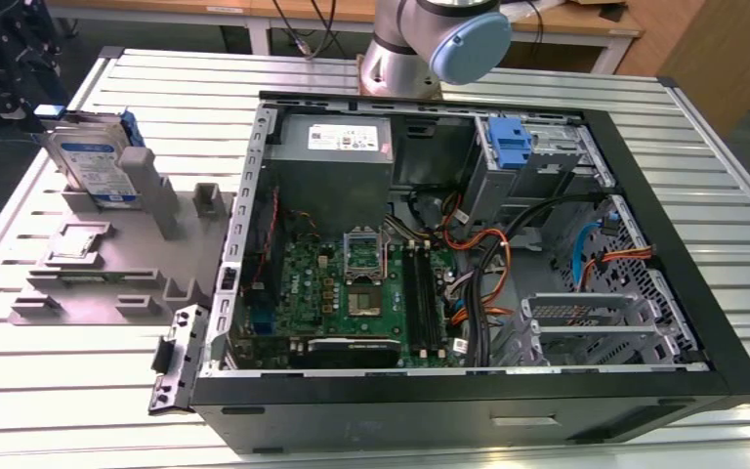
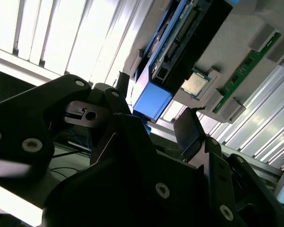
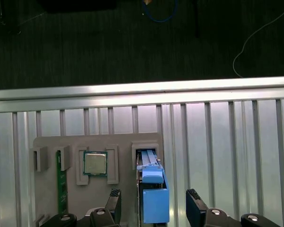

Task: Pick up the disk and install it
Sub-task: 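Pick up the disk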

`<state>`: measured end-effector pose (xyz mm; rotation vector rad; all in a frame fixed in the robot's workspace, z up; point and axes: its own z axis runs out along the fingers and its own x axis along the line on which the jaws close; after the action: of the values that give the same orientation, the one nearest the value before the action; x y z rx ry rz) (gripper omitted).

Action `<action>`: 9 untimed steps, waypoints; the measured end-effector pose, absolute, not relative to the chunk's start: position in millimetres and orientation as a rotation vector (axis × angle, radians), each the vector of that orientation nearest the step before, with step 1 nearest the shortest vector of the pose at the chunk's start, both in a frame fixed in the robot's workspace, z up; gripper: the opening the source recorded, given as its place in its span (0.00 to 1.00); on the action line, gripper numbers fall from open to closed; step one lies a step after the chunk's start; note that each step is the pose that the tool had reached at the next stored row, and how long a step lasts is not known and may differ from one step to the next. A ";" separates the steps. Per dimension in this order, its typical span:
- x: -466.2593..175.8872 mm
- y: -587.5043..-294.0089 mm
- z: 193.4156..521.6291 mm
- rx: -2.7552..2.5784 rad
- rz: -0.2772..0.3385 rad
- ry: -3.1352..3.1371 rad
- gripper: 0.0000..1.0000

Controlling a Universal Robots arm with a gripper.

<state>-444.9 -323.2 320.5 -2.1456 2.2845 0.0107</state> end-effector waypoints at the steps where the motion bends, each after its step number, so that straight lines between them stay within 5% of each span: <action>1: -444.9 -323.2 320.5 -2.146 0.011 2.284 0.65; 9: -444.9 -323.2 320.5 -2.151 0.011 2.279 0.65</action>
<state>-444.9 -323.2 320.5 -2.1512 2.2793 0.0107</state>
